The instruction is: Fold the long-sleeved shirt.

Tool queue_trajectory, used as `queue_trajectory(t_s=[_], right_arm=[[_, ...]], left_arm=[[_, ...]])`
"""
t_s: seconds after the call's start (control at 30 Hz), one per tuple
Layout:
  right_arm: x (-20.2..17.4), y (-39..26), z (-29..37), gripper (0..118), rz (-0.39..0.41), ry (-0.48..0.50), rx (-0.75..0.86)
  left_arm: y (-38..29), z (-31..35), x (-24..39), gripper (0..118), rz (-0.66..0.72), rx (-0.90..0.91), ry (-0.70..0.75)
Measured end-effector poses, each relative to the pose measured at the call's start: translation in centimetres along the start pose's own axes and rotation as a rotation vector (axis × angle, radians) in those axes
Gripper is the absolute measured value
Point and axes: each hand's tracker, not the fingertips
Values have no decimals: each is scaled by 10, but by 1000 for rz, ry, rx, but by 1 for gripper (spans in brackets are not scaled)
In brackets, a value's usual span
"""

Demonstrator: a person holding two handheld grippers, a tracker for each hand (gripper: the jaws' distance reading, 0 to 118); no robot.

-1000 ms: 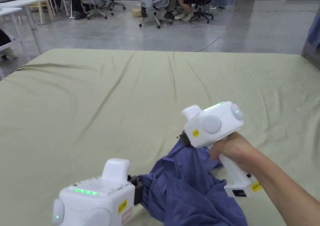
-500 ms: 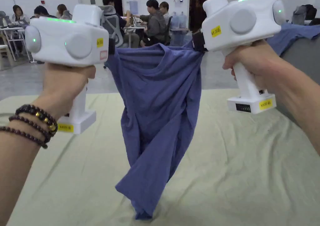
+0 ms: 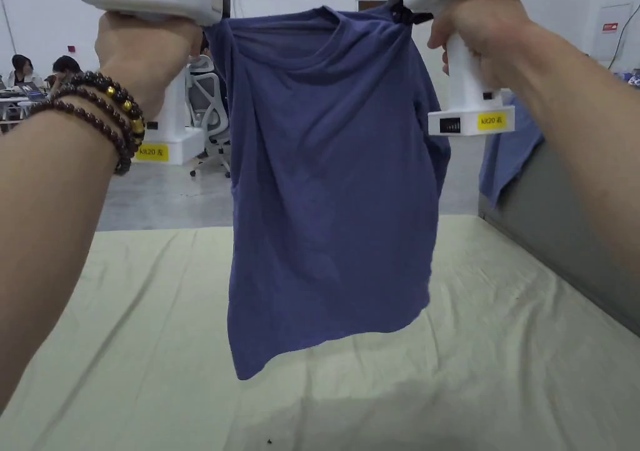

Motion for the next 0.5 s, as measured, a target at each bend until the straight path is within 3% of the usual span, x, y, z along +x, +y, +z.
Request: queue_trajectory(t_s=[0.3,0.5], right_arm=[[2,-185,-50,0,-91,44,-256],[-4,-288,-65,0,-133,41,-394]], left_arm=[[-175,-34,23,1,-12,-205,-59],[-271,-30,34,1,57,-365,-44]])
